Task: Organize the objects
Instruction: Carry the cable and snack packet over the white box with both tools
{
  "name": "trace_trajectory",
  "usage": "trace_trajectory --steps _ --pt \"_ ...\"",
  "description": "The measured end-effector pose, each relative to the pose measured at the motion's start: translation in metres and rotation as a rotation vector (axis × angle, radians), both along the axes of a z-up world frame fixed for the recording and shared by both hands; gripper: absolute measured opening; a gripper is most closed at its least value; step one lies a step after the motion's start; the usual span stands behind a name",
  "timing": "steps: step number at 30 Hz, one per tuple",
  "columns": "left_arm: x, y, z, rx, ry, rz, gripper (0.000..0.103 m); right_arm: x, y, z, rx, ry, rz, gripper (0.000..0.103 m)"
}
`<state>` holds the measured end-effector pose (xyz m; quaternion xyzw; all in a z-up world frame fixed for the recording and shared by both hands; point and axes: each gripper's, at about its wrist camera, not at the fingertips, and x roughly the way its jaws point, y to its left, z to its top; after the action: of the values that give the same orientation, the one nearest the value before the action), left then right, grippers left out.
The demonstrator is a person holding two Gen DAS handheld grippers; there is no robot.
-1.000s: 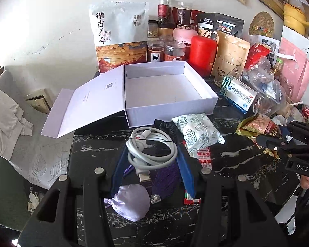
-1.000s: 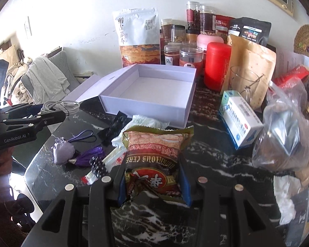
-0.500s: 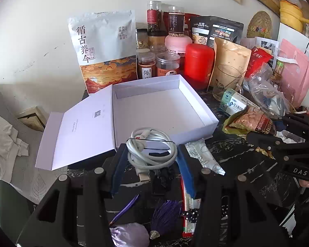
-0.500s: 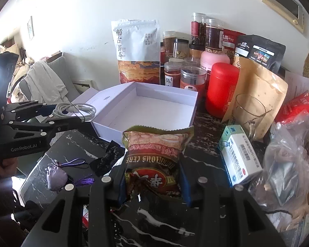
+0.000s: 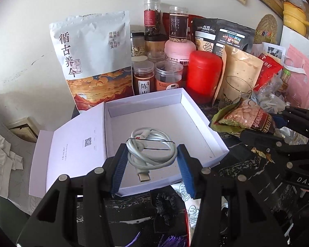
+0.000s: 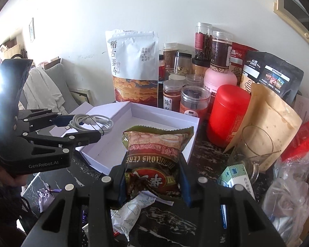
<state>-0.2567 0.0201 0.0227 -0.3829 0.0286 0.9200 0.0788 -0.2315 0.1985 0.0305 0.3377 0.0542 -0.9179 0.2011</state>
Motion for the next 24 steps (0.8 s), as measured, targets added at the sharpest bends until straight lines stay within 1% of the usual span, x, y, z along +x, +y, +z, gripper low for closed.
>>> trace_trajectory --steps 8,14,20,24 --pt "-0.047 -0.008 -0.002 -0.010 0.011 0.028 0.047 -0.041 -0.004 0.007 -0.034 0.019 0.004 0.042" --pt "-0.079 -0.012 -0.010 -0.006 0.004 0.054 0.047 -0.071 -0.005 0.010 -0.075 0.026 0.000 0.042" --pt "-0.107 -0.018 -0.022 -0.003 -0.007 0.087 0.047 -0.102 -0.008 0.003 -0.090 0.014 0.001 0.042" --pt "-0.125 -0.021 -0.029 -0.012 -0.012 0.101 0.047 -0.119 -0.010 -0.005 -0.073 -0.004 0.007 0.042"
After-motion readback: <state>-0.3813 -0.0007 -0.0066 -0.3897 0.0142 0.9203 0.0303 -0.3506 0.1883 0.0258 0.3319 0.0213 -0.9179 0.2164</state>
